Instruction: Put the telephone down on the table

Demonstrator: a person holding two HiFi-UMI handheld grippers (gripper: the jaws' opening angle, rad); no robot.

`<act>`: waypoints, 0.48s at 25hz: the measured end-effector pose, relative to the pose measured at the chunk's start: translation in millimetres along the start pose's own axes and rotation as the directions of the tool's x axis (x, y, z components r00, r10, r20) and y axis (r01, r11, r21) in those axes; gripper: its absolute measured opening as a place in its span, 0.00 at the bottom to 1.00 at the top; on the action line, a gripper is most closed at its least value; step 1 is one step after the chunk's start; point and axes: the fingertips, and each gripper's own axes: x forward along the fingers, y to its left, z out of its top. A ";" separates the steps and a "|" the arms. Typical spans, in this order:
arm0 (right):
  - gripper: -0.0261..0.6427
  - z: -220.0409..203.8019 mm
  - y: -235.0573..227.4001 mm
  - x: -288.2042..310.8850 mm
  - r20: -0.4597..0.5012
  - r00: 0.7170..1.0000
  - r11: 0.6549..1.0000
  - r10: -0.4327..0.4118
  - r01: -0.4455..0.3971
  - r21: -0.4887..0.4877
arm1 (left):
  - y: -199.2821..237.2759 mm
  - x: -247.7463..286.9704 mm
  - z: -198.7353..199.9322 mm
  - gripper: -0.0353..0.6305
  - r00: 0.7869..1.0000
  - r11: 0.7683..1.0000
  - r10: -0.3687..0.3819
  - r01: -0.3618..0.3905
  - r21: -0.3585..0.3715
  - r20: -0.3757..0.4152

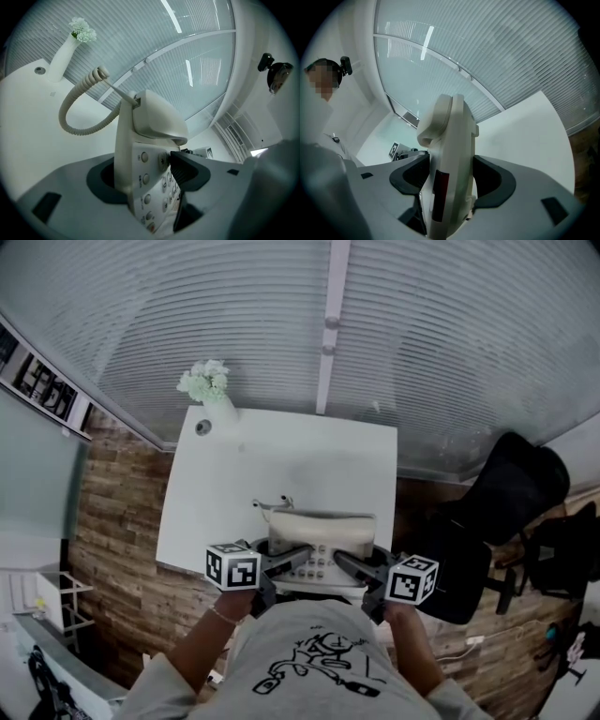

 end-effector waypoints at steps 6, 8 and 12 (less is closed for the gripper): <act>0.48 0.4 -5.4 -10.7 -0.018 1.000 1.000 0.007 -0.007 -0.001 | -7.4 9.3 -5.5 0.47 1.000 1.000 0.005 -0.005 -0.008 0.012; 0.48 1.5 -8.6 -13.4 -0.022 1.000 1.000 0.010 -0.010 -0.005 | -8.9 12.9 -5.6 0.47 1.000 1.000 0.006 -0.006 -0.009 0.016; 0.48 2.5 -9.4 -14.1 -0.022 1.000 1.000 0.010 -0.010 -0.013 | -10.0 13.0 -5.5 0.47 1.000 1.000 0.005 -0.005 -0.012 0.024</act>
